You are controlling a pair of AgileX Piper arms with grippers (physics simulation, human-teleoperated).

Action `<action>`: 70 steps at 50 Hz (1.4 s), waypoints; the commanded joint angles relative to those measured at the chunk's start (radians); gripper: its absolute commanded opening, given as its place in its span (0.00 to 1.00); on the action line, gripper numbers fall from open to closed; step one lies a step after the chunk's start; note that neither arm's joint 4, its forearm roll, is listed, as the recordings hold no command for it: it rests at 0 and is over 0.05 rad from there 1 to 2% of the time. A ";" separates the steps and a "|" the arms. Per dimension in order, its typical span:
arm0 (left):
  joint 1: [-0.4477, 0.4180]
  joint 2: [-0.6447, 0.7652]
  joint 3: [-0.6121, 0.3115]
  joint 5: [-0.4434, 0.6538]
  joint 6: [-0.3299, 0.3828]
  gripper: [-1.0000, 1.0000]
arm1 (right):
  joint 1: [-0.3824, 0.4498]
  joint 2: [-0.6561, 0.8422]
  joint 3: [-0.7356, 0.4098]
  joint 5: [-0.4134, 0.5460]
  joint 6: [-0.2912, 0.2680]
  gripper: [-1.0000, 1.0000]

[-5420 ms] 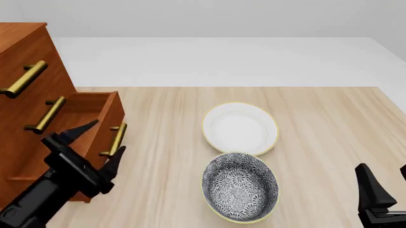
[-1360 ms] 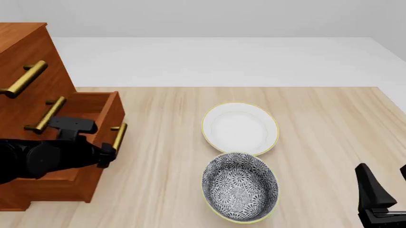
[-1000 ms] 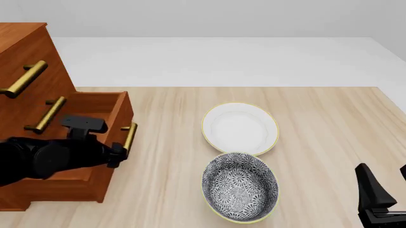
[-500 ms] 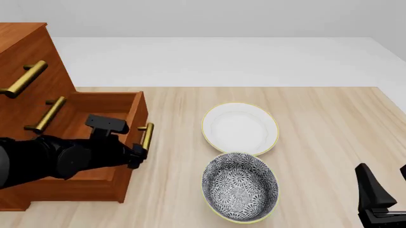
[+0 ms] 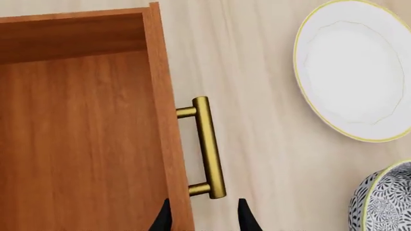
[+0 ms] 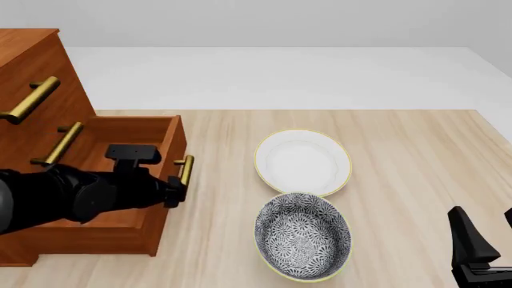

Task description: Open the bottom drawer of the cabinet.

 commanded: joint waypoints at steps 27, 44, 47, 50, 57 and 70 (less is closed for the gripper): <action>-0.004 -0.650 -0.024 0.197 0.473 1.00 | 0.000 0.000 0.000 0.000 0.000 1.00; 0.020 -1.180 0.060 0.312 0.452 1.00 | 0.000 0.000 0.000 0.000 0.000 1.00; 0.012 -1.283 0.053 0.361 0.453 1.00 | 0.000 0.000 0.000 0.000 0.000 1.00; 0.039 -1.354 0.033 0.408 0.425 1.00 | 0.000 0.000 0.000 0.000 0.000 1.00; 0.087 -1.447 -0.064 0.506 0.410 1.00 | 0.000 0.000 0.000 0.000 0.000 1.00; 0.159 -1.447 -0.392 0.714 0.383 1.00 | 0.000 0.000 0.000 0.000 0.000 1.00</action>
